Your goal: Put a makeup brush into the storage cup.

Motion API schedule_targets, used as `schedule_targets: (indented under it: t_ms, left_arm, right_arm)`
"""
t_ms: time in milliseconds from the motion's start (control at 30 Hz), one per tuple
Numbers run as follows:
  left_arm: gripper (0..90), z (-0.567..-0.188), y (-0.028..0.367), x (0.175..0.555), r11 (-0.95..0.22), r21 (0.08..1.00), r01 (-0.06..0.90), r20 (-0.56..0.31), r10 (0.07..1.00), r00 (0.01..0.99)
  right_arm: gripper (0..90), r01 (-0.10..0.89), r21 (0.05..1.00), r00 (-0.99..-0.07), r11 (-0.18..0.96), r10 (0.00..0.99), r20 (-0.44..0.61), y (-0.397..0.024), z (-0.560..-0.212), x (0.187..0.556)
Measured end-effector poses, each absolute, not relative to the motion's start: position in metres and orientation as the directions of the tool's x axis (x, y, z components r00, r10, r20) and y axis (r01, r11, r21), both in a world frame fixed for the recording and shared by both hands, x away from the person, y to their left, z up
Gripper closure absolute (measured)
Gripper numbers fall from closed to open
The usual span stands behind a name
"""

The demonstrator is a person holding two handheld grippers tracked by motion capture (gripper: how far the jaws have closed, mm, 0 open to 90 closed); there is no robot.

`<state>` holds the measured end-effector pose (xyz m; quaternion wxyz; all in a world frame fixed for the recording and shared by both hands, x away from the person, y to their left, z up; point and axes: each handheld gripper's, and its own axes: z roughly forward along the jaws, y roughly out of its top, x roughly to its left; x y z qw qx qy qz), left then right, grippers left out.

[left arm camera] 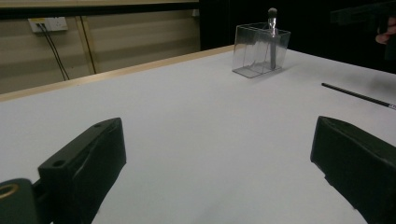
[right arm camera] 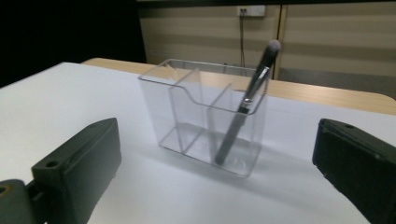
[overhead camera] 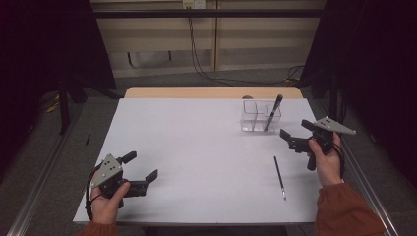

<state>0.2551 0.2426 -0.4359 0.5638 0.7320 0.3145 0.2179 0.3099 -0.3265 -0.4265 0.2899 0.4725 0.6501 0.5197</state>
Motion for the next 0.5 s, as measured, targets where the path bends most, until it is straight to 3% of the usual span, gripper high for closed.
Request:
schedule_targets:
  t_ms: [500]
  left_arm:
    - [3.3,-0.437,0.246,0.252,-0.140,0.966,0.217,-0.051,0.719,0.693]
  right_arm:
    - [0.3,0.298,0.954,-0.416,0.025,0.903,0.107,-0.319,-0.435,0.264]
